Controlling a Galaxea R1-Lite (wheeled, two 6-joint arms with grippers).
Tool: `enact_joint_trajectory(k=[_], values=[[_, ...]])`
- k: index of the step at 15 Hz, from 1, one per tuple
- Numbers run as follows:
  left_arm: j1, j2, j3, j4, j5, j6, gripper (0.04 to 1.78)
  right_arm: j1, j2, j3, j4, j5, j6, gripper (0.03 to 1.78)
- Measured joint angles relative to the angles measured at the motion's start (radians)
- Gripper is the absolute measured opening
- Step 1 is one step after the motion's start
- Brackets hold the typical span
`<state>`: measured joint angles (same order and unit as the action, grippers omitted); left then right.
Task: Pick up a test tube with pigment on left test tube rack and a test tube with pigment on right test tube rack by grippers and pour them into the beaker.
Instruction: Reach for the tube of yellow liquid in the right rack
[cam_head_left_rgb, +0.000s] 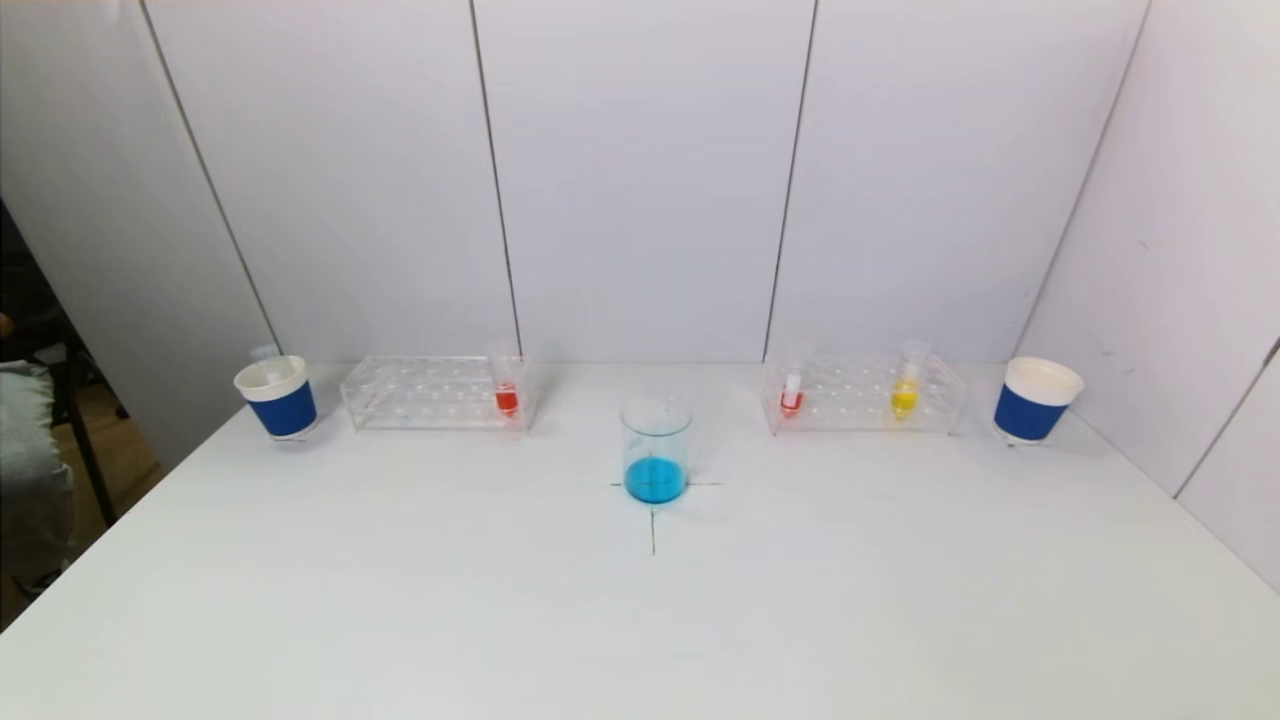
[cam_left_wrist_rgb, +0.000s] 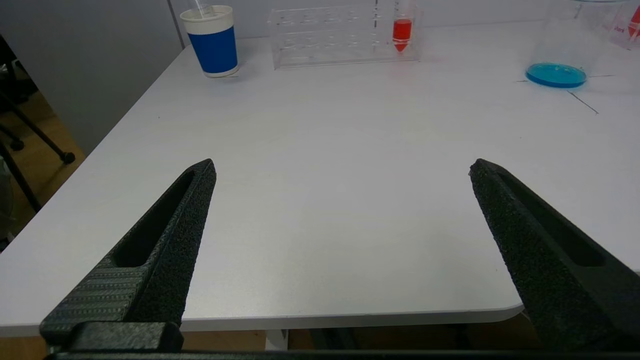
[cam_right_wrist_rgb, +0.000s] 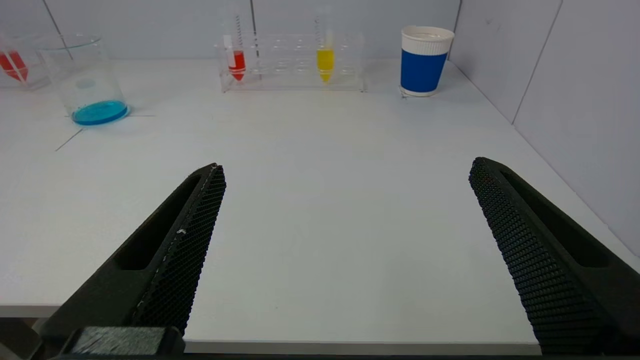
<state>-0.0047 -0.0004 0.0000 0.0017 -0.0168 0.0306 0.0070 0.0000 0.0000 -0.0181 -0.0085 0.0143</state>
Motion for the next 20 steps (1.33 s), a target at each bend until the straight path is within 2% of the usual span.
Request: enact_joint_trajectory(k=[4, 8, 12, 15, 20], values=[[0.0, 0.0, 0.0, 0.0, 0.0, 0.0, 1.77, 0.0, 0.0, -0.047, 0.007, 0.016, -0.001, 1.77], [0.0, 0.0, 0.0, 0.0, 0.0, 0.0, 1.77, -0.001, 0.013, -0.175, 0.068, 0.033, -0.03, 1.77], [0.0, 0.0, 0.0, 0.0, 0.0, 0.0, 1.77, 0.003, 0.141, -0.308, 0.077, 0.07, -0.066, 1.77], [0.0, 0.0, 0.0, 0.0, 0.0, 0.0, 1.77, 0.009, 0.319, -0.372, -0.016, 0.078, -0.07, 1.77], [0.0, 0.0, 0.0, 0.0, 0.0, 0.0, 1.77, 0.011, 0.742, -0.404, -0.338, 0.075, -0.062, 1.77]])
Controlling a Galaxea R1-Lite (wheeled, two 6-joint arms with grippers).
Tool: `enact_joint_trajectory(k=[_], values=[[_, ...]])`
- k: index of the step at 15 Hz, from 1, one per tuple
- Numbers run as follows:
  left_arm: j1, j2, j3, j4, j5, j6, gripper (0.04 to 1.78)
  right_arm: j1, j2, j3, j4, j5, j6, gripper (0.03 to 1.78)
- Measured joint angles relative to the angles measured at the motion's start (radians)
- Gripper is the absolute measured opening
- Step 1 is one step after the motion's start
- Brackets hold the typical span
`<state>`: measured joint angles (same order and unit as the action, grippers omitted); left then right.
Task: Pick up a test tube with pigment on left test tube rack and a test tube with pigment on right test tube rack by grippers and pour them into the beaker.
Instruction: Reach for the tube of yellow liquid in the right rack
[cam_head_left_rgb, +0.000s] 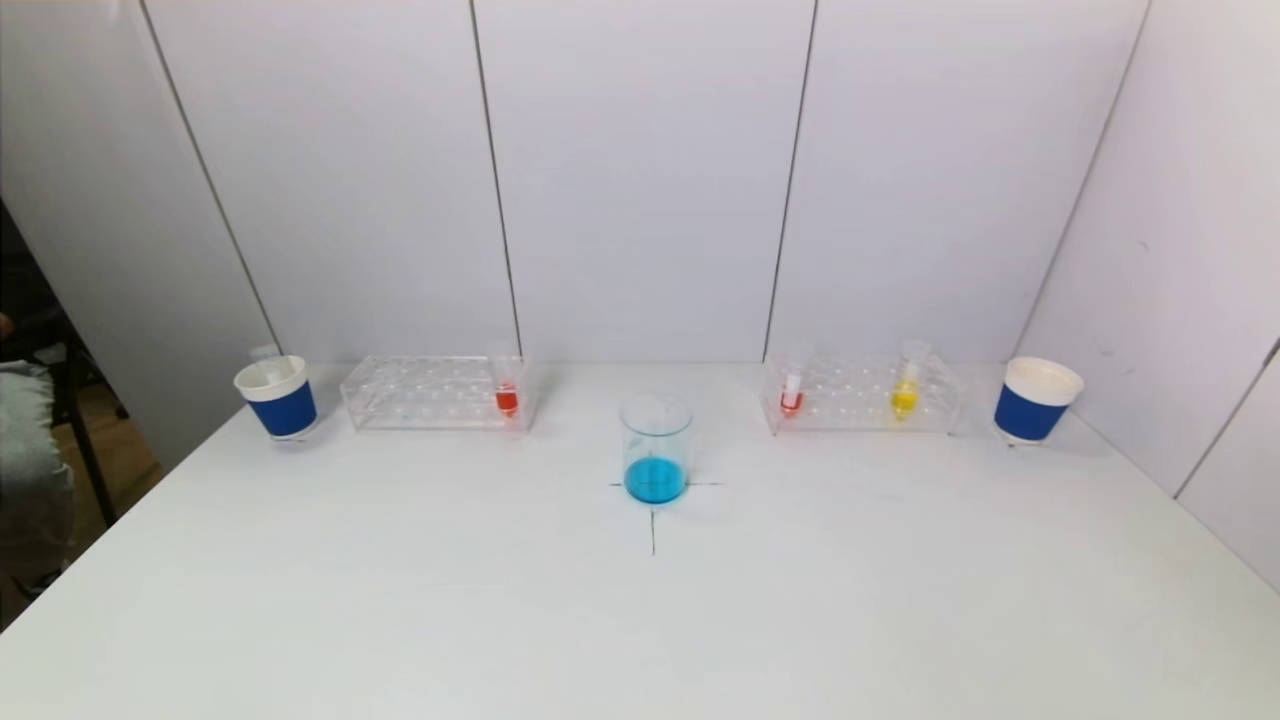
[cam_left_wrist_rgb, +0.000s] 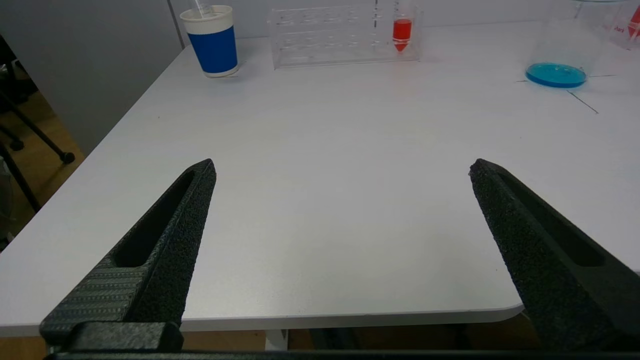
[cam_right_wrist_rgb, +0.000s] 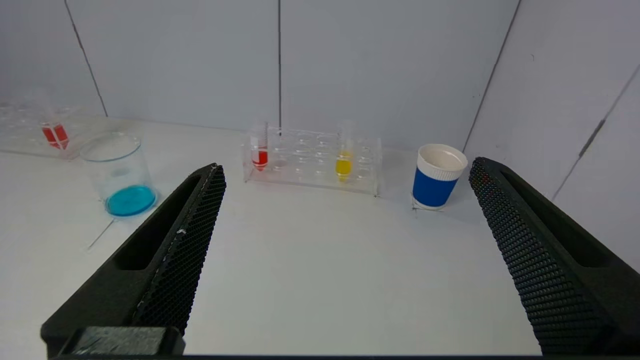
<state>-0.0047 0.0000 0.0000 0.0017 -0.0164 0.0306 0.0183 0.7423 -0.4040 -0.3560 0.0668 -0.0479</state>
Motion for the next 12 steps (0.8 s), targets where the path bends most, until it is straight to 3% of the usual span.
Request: enact_joint_trajectory(k=[6, 12], values=[[0.0, 0.0, 0.0, 0.0, 0.0, 0.0, 1.77, -0.007, 0.524, -0.018, -0.422, -0.015, 0.006, 1.77], [0.0, 0.0, 0.0, 0.0, 0.0, 0.0, 1.77, -0.013, 1.008, -0.063, -0.835, -0.061, 0.011, 1.77]])
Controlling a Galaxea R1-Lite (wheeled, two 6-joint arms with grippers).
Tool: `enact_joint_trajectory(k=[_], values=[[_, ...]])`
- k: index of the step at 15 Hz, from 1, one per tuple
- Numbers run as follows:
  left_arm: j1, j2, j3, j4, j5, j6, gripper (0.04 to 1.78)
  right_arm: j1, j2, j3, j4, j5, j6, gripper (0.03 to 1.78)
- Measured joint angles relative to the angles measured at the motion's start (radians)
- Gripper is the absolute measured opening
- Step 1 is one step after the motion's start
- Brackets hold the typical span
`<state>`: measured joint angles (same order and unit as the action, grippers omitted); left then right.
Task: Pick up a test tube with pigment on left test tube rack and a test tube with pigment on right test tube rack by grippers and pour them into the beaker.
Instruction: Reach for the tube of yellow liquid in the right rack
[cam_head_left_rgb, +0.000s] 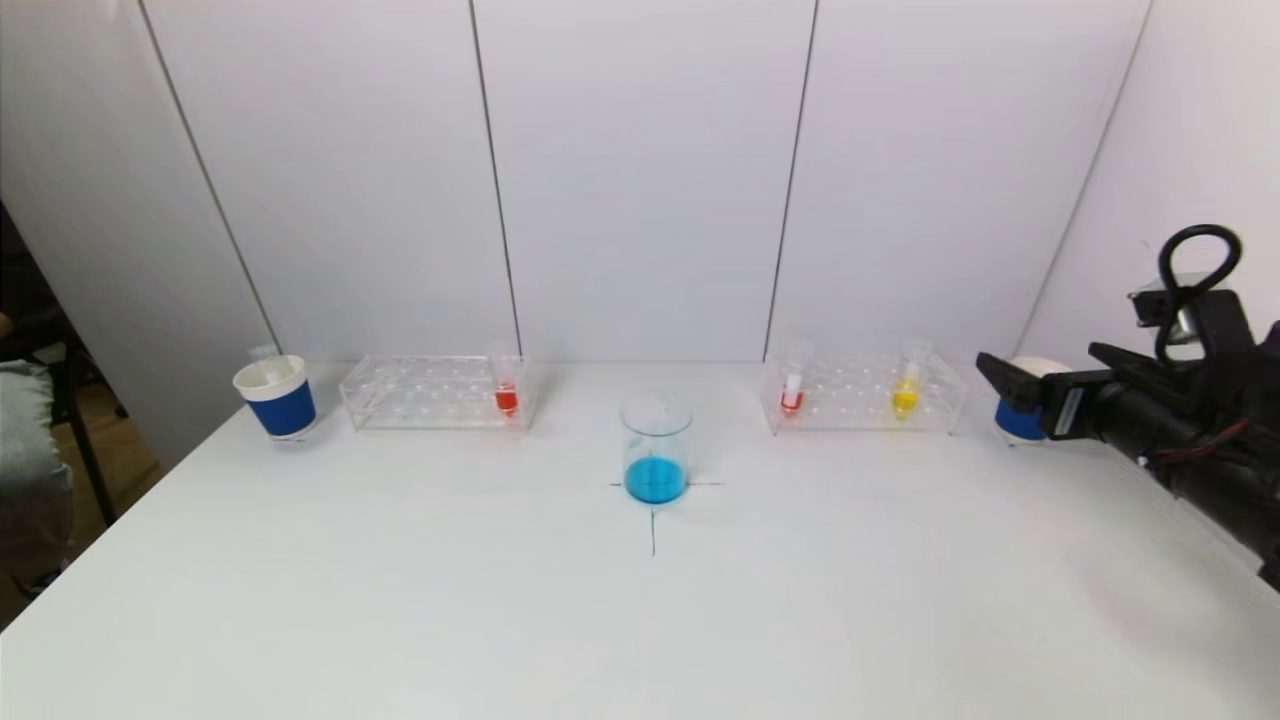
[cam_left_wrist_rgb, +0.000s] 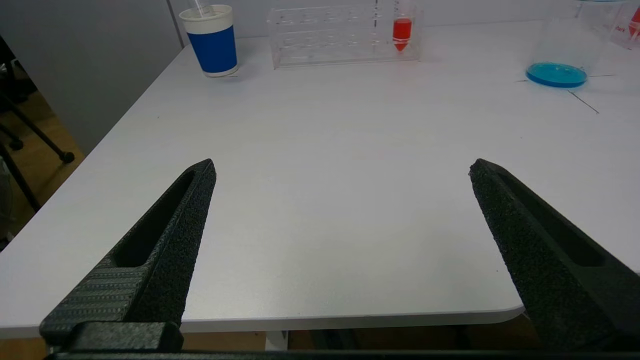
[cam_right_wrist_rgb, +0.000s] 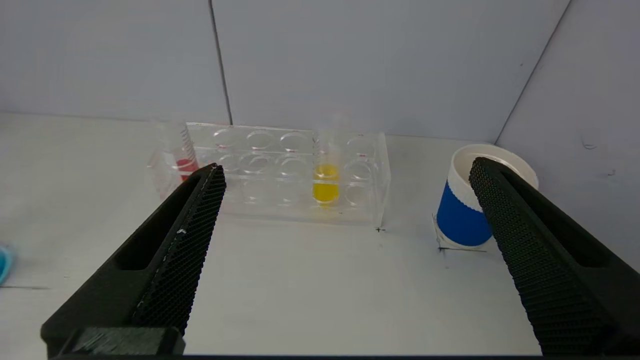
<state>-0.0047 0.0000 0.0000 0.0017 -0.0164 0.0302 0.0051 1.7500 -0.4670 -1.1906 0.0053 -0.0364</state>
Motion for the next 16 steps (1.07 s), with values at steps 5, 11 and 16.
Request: enact_joint_trajectory(k=[5, 11, 16], values=[[0.0, 0.0, 0.0, 0.0, 0.0, 0.0, 1.77, 0.0, 0.308, -0.092, -0.22, -0.024, 0.067, 1.77], [0.0, 0.0, 0.0, 0.0, 0.0, 0.0, 1.77, -0.001, 0.483, -0.204, -0.26, -0.024, 0.084, 1.77], [0.0, 0.0, 0.0, 0.0, 0.0, 0.0, 1.77, -0.007, 0.542, -0.266, -0.257, -0.021, 0.082, 1.77]])
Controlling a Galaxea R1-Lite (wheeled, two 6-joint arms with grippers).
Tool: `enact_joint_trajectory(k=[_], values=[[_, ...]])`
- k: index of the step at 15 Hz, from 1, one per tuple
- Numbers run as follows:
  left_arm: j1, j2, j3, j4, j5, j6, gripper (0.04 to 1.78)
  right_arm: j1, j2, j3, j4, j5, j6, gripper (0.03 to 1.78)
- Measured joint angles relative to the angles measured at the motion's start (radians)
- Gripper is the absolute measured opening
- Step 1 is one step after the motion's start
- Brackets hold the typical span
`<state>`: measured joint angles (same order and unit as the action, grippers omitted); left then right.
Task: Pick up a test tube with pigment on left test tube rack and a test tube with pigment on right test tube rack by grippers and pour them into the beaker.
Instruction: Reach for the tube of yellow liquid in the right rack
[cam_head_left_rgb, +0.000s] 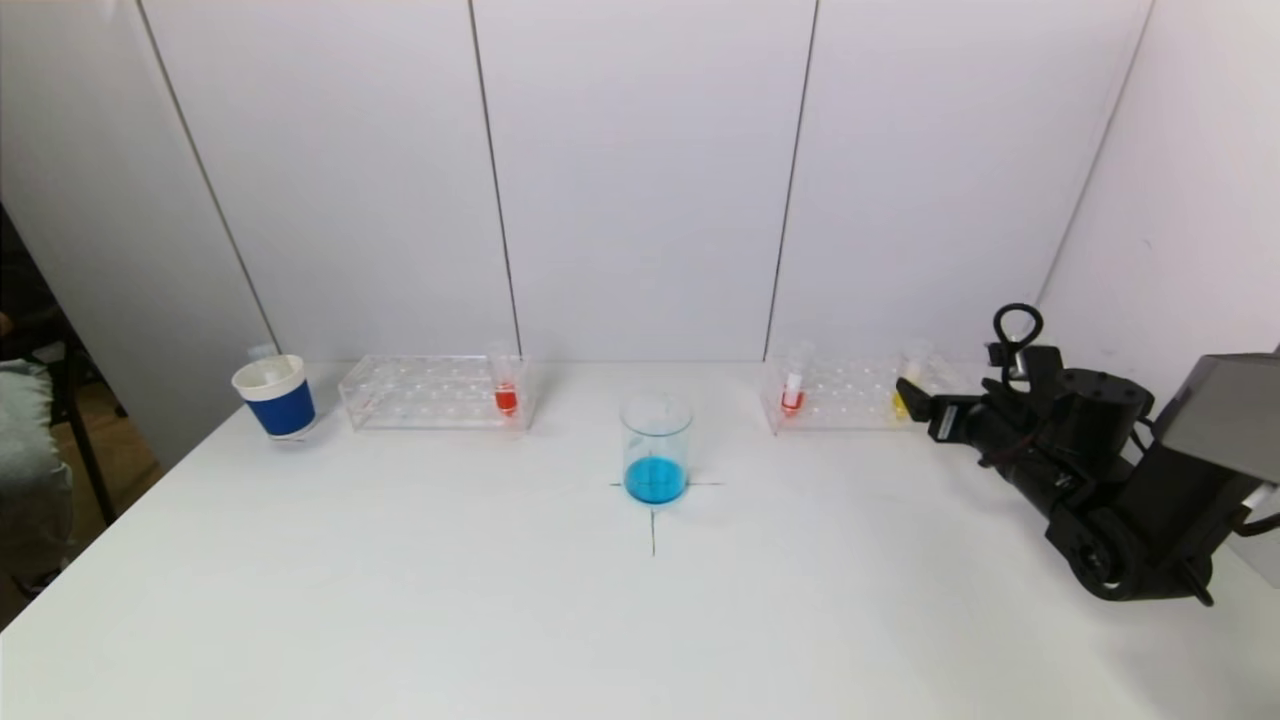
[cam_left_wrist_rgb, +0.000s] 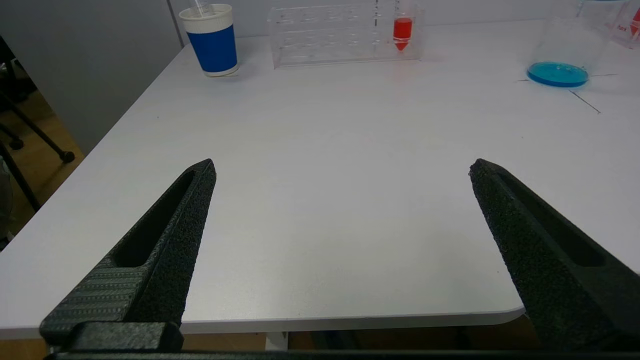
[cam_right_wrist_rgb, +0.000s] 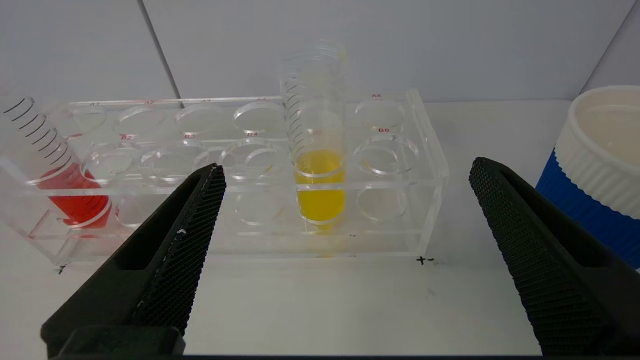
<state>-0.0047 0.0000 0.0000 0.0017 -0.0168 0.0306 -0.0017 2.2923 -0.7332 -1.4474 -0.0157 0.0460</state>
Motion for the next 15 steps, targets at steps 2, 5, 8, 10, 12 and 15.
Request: enact_joint_trajectory(k=[2, 5, 8, 10, 12, 15], values=[[0.0, 0.0, 0.0, 0.0, 0.0, 0.0, 1.77, -0.001, 0.018, -0.024, 0.005, -0.003, 0.0, 1.77], [0.0, 0.0, 0.0, 0.0, 0.0, 0.0, 1.77, -0.001, 0.035, -0.051, 0.011, -0.004, 0.0, 1.77], [0.0, 0.0, 0.0, 0.0, 0.0, 0.0, 1.77, -0.003, 0.046, -0.068, 0.013, -0.003, -0.001, 1.77], [0.0, 0.0, 0.0, 0.0, 0.0, 0.0, 1.77, -0.003, 0.05, -0.076, 0.015, -0.003, -0.002, 1.77], [0.0, 0.0, 0.0, 0.0, 0.0, 0.0, 1.77, -0.003, 0.053, -0.088, 0.018, -0.002, -0.002, 1.77], [0.0, 0.0, 0.0, 0.0, 0.0, 0.0, 1.77, -0.003, 0.06, -0.111, 0.02, 0.004, -0.004, 1.77]])
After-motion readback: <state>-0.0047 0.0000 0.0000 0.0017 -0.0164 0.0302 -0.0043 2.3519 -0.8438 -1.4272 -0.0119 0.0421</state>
